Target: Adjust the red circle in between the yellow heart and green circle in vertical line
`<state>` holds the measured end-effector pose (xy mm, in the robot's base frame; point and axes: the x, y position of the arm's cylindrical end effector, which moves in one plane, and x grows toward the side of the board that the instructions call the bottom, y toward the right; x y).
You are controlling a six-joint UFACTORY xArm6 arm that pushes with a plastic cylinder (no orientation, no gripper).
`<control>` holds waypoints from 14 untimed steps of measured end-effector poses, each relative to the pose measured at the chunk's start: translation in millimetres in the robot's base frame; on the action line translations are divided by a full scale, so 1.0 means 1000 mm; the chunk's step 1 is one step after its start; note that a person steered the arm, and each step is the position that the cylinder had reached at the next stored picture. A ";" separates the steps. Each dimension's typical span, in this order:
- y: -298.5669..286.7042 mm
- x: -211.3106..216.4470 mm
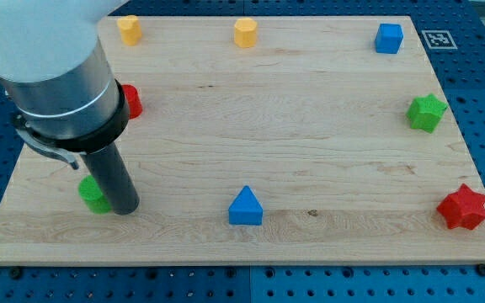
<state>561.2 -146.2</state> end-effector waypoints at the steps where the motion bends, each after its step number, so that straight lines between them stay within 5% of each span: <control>1: 0.000 0.001; 2: 0.000 0.000; 5: -0.006 -0.140; 8: -0.108 -0.134; 9: -0.155 -0.162; 10: -0.159 -0.173; 12: -0.152 -0.295; 14: -0.061 -0.316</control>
<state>245.2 -207.0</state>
